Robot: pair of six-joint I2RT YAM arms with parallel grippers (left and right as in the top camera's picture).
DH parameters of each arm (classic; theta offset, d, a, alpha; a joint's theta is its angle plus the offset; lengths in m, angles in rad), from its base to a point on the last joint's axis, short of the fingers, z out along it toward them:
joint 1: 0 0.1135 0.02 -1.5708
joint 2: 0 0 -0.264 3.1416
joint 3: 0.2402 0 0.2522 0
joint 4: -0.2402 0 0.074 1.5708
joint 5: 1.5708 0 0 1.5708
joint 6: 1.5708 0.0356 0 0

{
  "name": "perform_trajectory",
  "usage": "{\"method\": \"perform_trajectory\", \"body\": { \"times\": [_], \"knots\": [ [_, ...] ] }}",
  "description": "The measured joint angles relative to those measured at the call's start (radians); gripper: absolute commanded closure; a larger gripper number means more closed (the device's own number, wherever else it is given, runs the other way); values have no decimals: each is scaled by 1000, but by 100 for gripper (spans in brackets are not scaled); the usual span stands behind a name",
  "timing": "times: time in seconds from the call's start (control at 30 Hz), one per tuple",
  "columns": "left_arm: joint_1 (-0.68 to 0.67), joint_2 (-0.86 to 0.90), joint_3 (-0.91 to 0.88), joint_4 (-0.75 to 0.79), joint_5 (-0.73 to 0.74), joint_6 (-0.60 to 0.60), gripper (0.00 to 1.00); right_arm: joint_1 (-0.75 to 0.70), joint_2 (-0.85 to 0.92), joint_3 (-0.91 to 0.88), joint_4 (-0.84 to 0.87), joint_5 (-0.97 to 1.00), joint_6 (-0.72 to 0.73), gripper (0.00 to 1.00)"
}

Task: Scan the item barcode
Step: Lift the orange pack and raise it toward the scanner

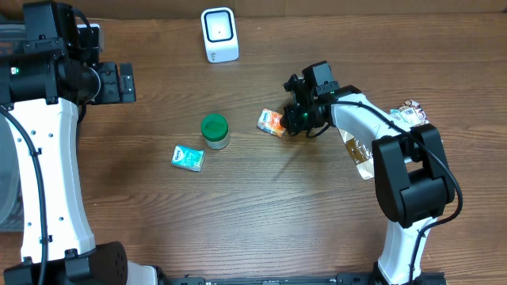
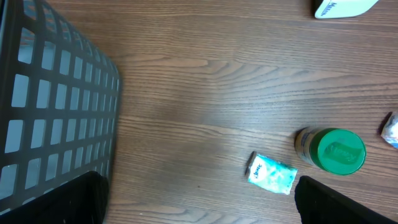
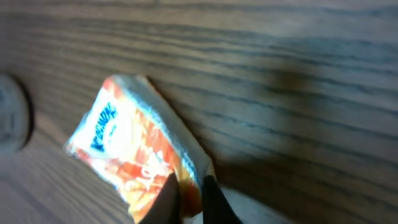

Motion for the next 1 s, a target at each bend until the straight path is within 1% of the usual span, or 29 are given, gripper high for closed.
{"method": "perform_trajectory", "body": {
  "times": [0.17, 0.4, 0.57, 0.73, 1.0],
  "knots": [
    [0, 0, 0, 0, 0, 0, 0, -10, 2, 0, -22, -127, 43, 96],
    [0, 0, 0, 0, 0, 0, 1, -86, -9, 0, -25, -431, 163, 96],
    [0, 0, 0, 0, 0, 0, 1, -143, -73, 0, -11, -664, 241, 96],
    [0, 0, 0, 0, 0, 0, 0, -164, -146, 0, 53, -846, 381, 96],
    [0, 0, 0, 0, 0, 0, 1, -169, -171, 0, 113, -1001, 652, 96]
  ]
}}
